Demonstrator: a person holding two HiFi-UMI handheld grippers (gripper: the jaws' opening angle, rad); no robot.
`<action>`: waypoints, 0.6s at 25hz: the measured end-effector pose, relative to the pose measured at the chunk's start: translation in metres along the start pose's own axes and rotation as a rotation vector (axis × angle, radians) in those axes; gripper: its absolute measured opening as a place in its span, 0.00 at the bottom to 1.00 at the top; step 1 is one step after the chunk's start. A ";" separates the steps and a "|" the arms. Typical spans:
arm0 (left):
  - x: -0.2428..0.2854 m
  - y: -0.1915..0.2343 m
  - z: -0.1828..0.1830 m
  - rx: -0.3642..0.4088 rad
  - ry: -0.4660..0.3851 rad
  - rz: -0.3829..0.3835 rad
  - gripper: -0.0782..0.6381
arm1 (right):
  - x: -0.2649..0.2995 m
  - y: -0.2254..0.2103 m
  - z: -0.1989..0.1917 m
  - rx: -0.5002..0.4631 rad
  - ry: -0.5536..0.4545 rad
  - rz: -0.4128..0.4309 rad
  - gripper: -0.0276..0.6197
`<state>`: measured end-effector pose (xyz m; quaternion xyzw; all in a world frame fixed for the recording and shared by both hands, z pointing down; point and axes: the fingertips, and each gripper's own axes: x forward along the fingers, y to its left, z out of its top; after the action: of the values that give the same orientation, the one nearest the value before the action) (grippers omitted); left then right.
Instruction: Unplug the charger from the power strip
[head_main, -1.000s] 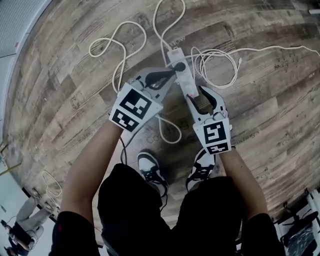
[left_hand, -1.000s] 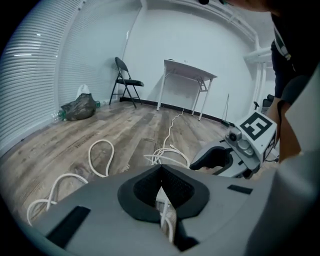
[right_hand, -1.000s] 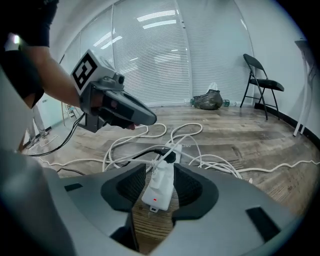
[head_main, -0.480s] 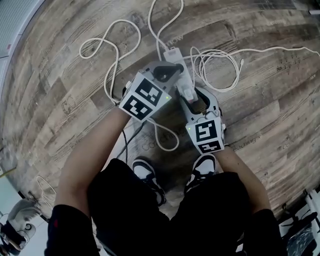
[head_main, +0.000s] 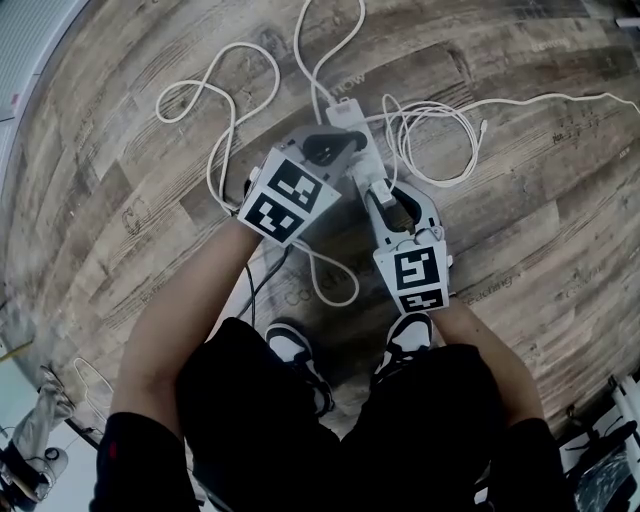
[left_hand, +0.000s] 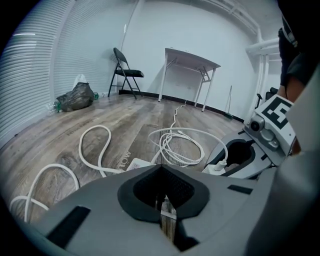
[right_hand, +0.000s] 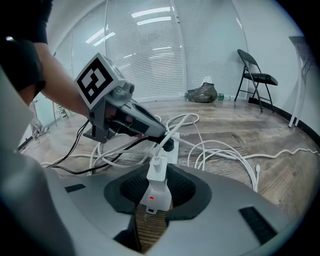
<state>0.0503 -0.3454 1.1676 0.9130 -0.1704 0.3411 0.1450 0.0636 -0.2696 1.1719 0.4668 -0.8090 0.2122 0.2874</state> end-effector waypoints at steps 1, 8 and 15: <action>0.000 0.000 0.000 -0.001 0.000 0.000 0.13 | 0.000 -0.001 0.000 0.005 0.001 -0.005 0.23; 0.001 0.001 0.000 -0.019 0.006 0.032 0.14 | -0.009 -0.006 0.008 0.069 -0.009 -0.022 0.21; -0.008 0.004 0.009 -0.041 -0.006 0.068 0.14 | -0.027 -0.020 0.034 0.106 -0.089 -0.030 0.21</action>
<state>0.0480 -0.3509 1.1566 0.9044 -0.2089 0.3397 0.1516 0.0828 -0.2823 1.1300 0.5024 -0.8015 0.2295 0.2292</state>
